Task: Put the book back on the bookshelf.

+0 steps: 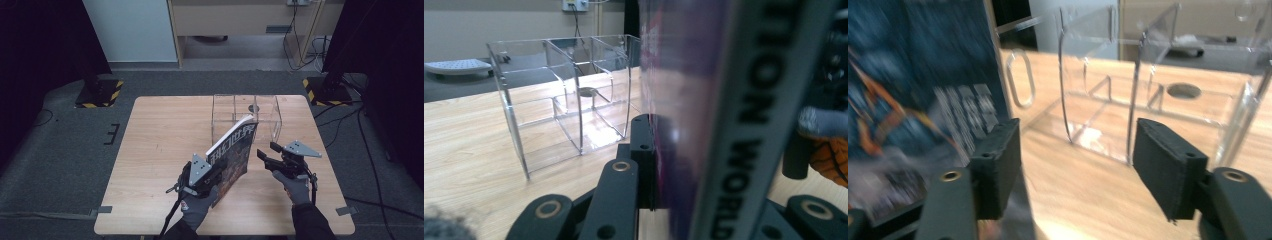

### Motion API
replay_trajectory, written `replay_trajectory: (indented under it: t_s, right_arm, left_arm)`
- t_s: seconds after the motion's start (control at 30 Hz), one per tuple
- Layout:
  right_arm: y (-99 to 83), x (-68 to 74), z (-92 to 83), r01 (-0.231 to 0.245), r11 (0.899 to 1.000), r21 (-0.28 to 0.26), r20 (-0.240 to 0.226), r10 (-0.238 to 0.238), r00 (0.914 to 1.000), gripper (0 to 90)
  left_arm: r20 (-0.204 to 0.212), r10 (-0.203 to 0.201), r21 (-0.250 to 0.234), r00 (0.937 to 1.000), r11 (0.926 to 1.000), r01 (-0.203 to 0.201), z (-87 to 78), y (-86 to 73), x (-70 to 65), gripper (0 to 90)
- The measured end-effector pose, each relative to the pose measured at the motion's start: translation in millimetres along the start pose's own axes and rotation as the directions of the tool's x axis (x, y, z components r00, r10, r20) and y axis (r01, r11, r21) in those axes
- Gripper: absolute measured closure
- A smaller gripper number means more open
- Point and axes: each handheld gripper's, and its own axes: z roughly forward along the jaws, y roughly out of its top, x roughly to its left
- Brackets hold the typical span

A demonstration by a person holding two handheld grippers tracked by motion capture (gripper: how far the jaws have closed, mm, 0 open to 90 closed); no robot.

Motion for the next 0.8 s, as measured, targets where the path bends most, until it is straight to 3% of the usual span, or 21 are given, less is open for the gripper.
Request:
replay_trajectory:
  t_s: [0.13,0.47,0.8]
  right_arm:
    - [-8.2,-1.5,-2.7,0.009,1.000,0.022,0.015,-0.009,0.9998,28.3]
    - [-27.3,-15.4,-15.8,0.030,0.990,0.139,0.118,-0.047,0.9920,21.4]
    - [-42.2,-23.2,-22.3,0.030,0.980,0.195,0.154,-0.061,0.9863,18.8]
  left_arm:
    - [-0.010,-0.007,-0.008,0.9999,0.9999,0.007,-4.0,5.5,3.3,82.2]
    - [-0.028,-0.008,0.020,0.9996,0.9998,0.009,-2.2,21.9,10.7,82.2]
    - [-0.071,-0.008,-0.023,0.9975,0.9997,0.007,-0.4,43.2,16.8,82.3]
